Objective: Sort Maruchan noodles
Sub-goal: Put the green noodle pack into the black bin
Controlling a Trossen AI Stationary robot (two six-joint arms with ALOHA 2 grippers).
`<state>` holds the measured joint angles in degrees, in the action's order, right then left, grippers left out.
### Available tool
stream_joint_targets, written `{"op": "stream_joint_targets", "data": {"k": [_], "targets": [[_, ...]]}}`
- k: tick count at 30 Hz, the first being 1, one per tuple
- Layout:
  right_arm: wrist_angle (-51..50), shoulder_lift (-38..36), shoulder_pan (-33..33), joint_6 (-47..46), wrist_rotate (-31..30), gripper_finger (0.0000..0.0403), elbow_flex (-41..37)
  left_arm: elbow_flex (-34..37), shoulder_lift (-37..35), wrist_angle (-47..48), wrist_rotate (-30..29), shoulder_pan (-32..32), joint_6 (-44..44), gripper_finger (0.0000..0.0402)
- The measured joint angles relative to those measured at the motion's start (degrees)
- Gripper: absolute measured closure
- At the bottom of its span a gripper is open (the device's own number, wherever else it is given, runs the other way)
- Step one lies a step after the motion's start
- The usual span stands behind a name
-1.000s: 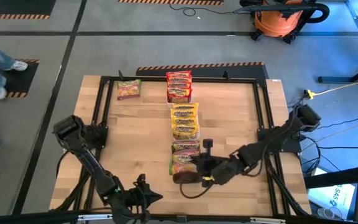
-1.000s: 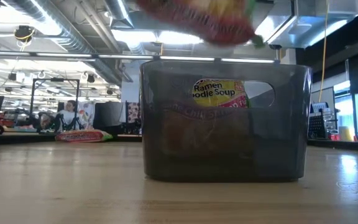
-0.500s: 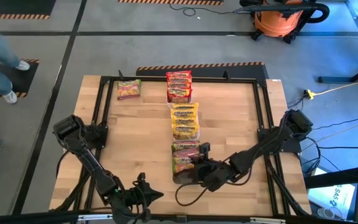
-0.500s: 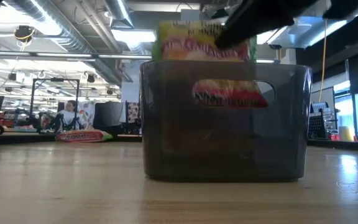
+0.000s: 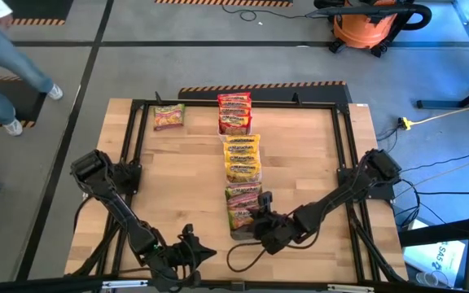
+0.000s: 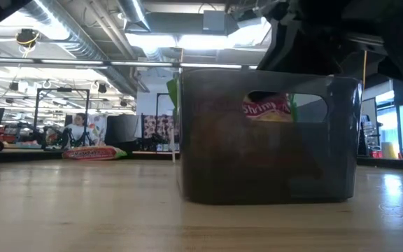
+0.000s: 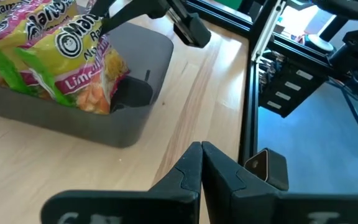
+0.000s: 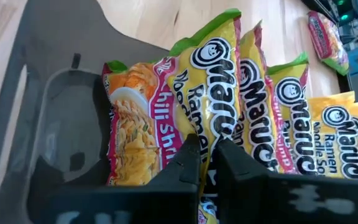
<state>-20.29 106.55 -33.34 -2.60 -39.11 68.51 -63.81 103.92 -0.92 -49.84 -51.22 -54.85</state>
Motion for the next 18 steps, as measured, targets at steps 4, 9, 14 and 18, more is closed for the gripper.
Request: {"op": "stream_joint_targets", "data": {"k": [4,9,14,18], "targets": [[-0.8,0.1,0.4,-2.1,1.6,0.0376,0.1,0.0,0.0,0.0,0.0,0.0,0.0,0.0401],[-0.6,0.1,1.2,-3.8,4.7,0.0299,0.1,0.0,0.0,0.0,0.0,0.0,0.0,0.0401],[-5.1,0.1,1.1,-3.7,8.0,0.0231,5.0,0.0,0.0,0.0,0.3,0.0,0.0,0.0401],[-16.0,-0.5,1.1,-6.3,12.2,0.0203,12.2,0.0,-0.1,0.0,2.5,0.5,1.1,0.0401]]}}
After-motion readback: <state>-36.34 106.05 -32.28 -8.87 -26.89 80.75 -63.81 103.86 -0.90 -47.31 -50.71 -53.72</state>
